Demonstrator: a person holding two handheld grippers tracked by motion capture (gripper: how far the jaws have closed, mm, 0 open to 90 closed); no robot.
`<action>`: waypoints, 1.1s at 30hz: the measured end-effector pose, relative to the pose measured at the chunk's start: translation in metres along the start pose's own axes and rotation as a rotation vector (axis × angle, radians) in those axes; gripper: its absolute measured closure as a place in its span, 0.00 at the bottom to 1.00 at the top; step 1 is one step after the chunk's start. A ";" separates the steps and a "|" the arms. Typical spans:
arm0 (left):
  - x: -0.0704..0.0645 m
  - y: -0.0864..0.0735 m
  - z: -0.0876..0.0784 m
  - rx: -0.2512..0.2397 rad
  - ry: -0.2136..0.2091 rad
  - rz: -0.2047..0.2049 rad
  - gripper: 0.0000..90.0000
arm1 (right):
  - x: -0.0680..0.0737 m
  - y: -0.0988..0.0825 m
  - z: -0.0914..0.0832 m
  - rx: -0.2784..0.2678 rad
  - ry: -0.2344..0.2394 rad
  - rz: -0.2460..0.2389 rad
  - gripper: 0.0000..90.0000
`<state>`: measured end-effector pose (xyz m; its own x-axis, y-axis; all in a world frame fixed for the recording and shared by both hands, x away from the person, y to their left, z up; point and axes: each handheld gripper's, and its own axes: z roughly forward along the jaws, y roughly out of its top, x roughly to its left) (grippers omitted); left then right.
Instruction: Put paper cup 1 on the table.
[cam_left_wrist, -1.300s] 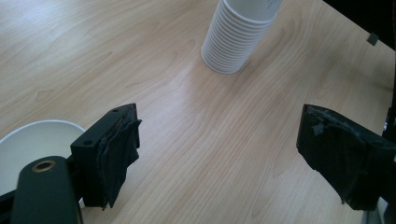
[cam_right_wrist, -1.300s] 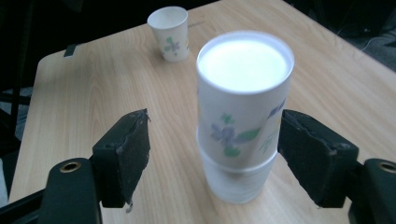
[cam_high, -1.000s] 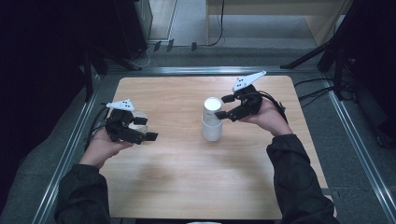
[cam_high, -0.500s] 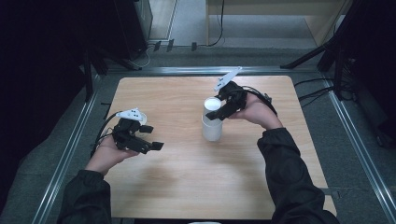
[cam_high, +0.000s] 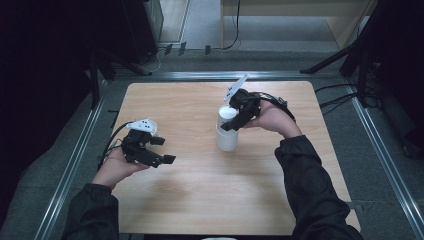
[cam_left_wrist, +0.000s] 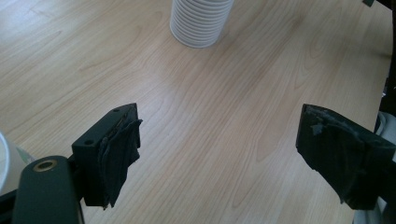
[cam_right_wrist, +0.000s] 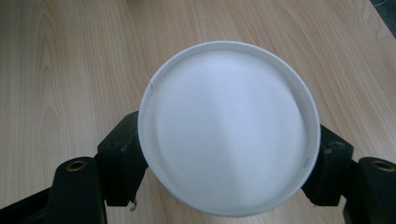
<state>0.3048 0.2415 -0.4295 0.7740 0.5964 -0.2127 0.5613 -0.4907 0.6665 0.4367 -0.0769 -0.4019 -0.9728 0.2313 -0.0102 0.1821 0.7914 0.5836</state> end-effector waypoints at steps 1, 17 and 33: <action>0.000 0.000 0.001 0.002 -0.001 0.002 0.16 | -0.001 0.000 0.000 -0.003 -0.002 0.004 0.32; 0.000 0.001 0.007 0.017 -0.004 0.030 0.16 | 0.000 -0.005 -0.005 -0.018 -0.001 0.018 0.33; -0.001 0.001 0.010 0.029 -0.018 0.033 0.16 | 0.002 -0.004 -0.022 -0.083 -0.003 0.037 0.34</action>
<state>0.3077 0.2339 -0.4360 0.7970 0.5683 -0.2044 0.5439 -0.5281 0.6522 0.4311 -0.0918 -0.3863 -0.9651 0.2615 0.0105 0.2056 0.7324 0.6491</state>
